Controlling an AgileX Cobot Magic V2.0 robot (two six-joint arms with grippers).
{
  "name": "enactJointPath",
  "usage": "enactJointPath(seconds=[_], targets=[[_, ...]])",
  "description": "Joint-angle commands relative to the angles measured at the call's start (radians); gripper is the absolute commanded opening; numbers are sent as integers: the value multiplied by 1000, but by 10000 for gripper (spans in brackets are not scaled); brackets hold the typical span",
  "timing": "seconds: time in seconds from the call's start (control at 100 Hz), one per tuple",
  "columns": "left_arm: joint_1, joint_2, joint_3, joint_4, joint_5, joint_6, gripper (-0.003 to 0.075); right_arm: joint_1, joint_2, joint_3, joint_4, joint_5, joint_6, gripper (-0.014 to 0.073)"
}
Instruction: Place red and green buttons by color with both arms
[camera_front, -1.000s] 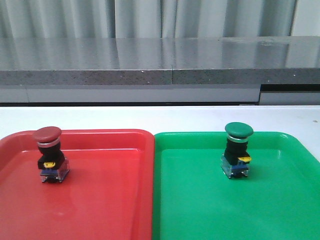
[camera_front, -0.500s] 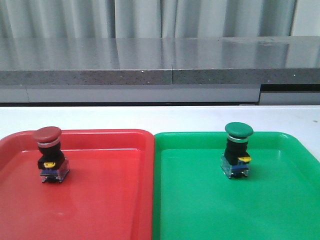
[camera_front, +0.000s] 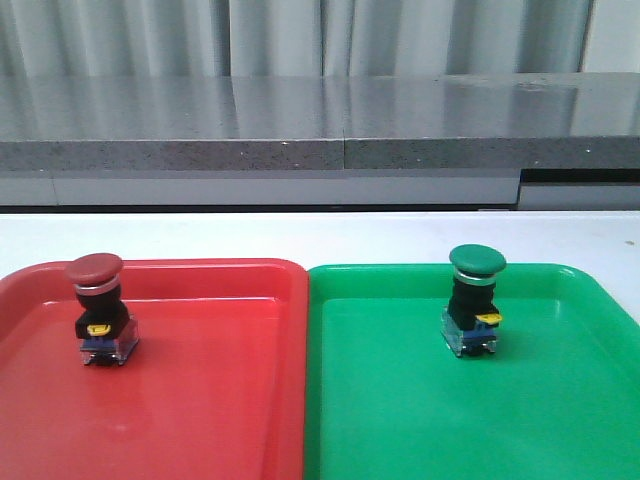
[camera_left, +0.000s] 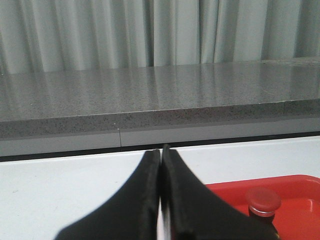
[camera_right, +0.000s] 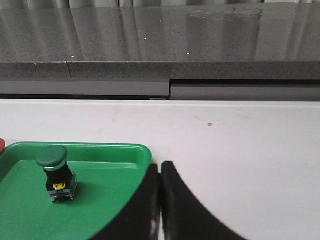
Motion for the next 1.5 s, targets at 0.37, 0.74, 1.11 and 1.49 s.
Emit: enactJointPath(seconds=[0.37, 0.74, 1.11, 1.49], targets=[[2, -31, 42, -1, -85, -6, -19, -30, -16, 89, 120, -295, -159, -110], [2, -31, 42, -1, -85, -6, -19, -28, -20, 176, 71, -359, -115, -110], [2, -31, 42, -1, -85, -6, -20, -28, -20, 176, 64, -352, -98, -110], [2, -31, 42, -1, -85, -6, -19, -28, -20, 176, 64, -349, -98, -110]])
